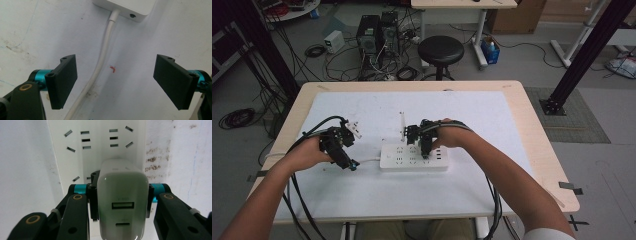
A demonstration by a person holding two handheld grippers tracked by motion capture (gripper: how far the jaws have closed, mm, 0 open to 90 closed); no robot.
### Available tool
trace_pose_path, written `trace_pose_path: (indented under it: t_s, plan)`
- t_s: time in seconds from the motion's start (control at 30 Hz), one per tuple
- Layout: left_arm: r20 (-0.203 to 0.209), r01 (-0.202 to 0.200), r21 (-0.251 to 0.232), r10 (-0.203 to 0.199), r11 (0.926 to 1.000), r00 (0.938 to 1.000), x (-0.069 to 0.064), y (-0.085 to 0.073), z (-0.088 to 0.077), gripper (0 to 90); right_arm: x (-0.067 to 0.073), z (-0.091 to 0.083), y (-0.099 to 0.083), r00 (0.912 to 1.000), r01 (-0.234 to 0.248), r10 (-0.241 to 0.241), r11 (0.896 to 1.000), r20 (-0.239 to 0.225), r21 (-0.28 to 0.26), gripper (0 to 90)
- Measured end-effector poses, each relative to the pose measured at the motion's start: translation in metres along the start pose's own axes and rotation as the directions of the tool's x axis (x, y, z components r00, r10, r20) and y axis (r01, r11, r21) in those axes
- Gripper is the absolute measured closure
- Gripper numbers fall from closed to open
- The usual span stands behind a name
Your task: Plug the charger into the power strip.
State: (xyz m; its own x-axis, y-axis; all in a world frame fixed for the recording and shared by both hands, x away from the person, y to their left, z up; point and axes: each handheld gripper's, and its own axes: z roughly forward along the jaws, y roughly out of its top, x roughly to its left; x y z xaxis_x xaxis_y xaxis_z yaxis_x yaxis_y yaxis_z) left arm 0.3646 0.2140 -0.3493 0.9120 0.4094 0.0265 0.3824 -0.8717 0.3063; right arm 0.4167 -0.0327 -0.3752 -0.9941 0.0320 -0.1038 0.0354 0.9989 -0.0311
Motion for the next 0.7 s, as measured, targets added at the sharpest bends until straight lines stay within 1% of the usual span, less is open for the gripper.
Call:
trace_pose_path:
  t_s: [0.07,0.1,0.13,0.2,0.23,0.27,0.3,0.33,0.37,0.4,0.43,0.47,0.5,0.57,0.63,0.7]
  plan:
    - [-0.001,0.001,-0.003,-0.001,1.0000,1.0000,-0.001,0.000,0.000,19.3,0.000,0.000,0.005,0.9999,0.009,-0.009,0.999,-0.006,0.042,62.4]
    - [-0.001,0.004,-0.008,-0.004,1.0000,1.0000,-0.001,0.000,0.001,19.3,-0.001,0.000,0.006,0.9999,0.012,-0.012,0.999,-0.008,0.045,62.4]
    - [-0.002,-0.004,-0.002,0.004,1.0000,1.0000,-0.001,0.000,0.000,19.3,-0.002,0.000,0.006,0.9999,0.000,0.001,0.999,-0.017,0.046,62.4]
    - [0.000,-0.002,-0.004,0.002,1.0000,1.0000,-0.001,0.000,0.001,19.3,-0.005,0.000,0.002,0.9993,-0.013,0.014,1.000,-0.034,0.022,62.4]
    - [0.002,-0.004,-0.002,0.004,1.0000,1.0000,-0.001,0.000,0.001,19.3,-0.005,0.000,0.000,0.9989,-0.030,0.030,1.000,-0.035,0.009,62.3]
    - [0.000,0.002,-0.006,-0.002,1.0000,1.0000,-0.001,0.000,0.002,19.3,-0.005,0.001,-0.002,0.9988,-0.034,0.034,0.999,-0.036,-0.005,62.2]
    - [-0.001,0.001,-0.006,-0.001,1.0000,1.0000,-0.001,0.000,0.002,19.3,-0.003,0.001,-0.004,0.9982,-0.054,0.053,0.998,-0.028,-0.026,62.1]
    - [0.000,-0.002,-0.006,0.002,1.0000,1.0000,-0.001,-0.001,0.002,19.3,0.000,0.002,-0.007,0.9990,-0.045,0.045,0.998,-0.004,-0.047,62.0]
    - [0.001,-0.002,-0.008,0.002,1.0000,1.0000,-0.001,-0.001,0.002,19.3,0.004,0.002,-0.009,0.9991,-0.037,0.038,0.998,0.017,-0.055,62.0]
    - [-0.002,-0.004,-0.006,0.004,1.0000,1.0000,0.000,-0.001,0.002,19.3,0.006,0.002,-0.009,0.9990,-0.026,0.028,0.998,0.036,-0.056,62.0]
    - [-0.002,0.006,-0.011,-0.006,0.9999,1.0000,-0.001,-0.002,0.002,19.3,0.008,0.002,-0.008,0.9987,-0.015,0.017,0.998,0.048,-0.053,62.0]
    - [-0.003,0.007,-0.011,-0.007,0.9999,1.0000,-0.001,-0.002,0.002,19.3,0.008,0.002,-0.007,0.9987,-0.009,0.011,0.999,0.050,-0.047,62.1]
    - [-0.006,0.002,-0.008,-0.002,1.0000,1.0000,-0.001,-0.002,0.001,19.3,0.007,0.002,-0.007,0.9989,-0.024,0.026,0.999,0.039,-0.046,62.1]
    - [-0.004,0.007,-0.017,-0.008,0.9998,1.0000,-0.002,-0.003,0.000,19.3,0.002,0.002,-0.007,0.9996,-0.021,0.022,0.999,0.015,-0.046,62.2]
    - [-0.004,0.009,-0.014,-0.009,0.9999,0.9999,-0.002,-0.004,0.001,19.3,-0.001,0.003,-0.007,0.9994,-0.033,0.033,0.998,-0.008,-0.044,62.2]
    - [-0.005,0.009,-0.010,-0.009,0.9999,0.9999,-0.001,-0.004,0.001,19.3,-0.003,0.003,-0.006,0.9992,-0.034,0.033,0.999,-0.024,-0.040,62.3]
